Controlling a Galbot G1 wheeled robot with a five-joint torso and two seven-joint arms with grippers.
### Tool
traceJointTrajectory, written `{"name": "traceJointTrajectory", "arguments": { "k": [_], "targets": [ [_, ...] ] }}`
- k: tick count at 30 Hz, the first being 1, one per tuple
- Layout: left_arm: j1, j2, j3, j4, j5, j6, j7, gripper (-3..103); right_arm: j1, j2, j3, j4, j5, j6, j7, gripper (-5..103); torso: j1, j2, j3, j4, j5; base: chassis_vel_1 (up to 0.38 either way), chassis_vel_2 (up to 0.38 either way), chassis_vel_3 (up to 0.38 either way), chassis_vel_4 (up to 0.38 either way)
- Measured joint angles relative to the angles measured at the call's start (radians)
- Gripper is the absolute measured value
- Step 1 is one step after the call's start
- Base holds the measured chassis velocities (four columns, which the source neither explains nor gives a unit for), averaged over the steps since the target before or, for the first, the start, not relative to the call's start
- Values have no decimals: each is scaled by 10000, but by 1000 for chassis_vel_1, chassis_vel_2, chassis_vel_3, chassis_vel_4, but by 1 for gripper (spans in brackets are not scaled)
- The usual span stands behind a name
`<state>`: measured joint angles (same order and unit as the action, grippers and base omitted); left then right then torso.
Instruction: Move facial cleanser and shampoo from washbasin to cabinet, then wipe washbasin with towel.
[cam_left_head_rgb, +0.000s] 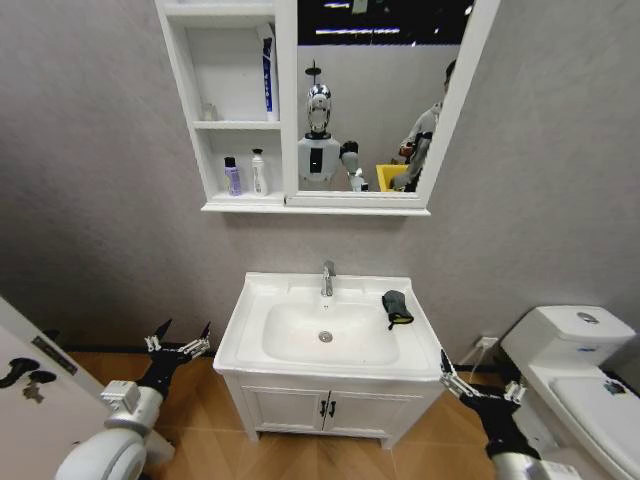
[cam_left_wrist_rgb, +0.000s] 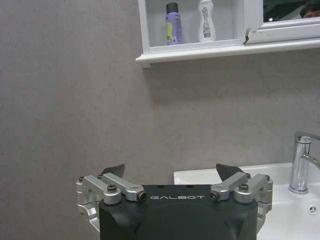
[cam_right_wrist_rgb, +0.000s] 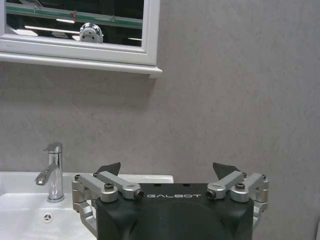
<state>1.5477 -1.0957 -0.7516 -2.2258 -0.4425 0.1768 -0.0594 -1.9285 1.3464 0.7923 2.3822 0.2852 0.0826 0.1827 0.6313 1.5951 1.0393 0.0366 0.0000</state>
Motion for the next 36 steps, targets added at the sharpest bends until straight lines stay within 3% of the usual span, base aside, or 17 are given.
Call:
{"name": "traceJointTrajectory", "arguments": {
  "k": [22, 33, 36],
  "targets": [
    [-1, 0, 0, -1, 0, 0, 0, 100, 54, 0, -35, -29, 44, -72, -37, 100, 5, -1, 1, -1, 0, 3, -2, -4, 3],
    [-1, 0, 0, 0, 0, -1, 0, 100, 58, -1, -38, -43, 49, -72, -37, 100, 0, -2, 0, 0, 6, 164, -166, -147, 157],
    [0, 0, 1, 1, 0, 0, 6, 100, 58, -2, -38, -44, 49, -72, -36, 100, 0, -1, 0, -1, -7, 250, -261, -247, 256]
  ]
}}
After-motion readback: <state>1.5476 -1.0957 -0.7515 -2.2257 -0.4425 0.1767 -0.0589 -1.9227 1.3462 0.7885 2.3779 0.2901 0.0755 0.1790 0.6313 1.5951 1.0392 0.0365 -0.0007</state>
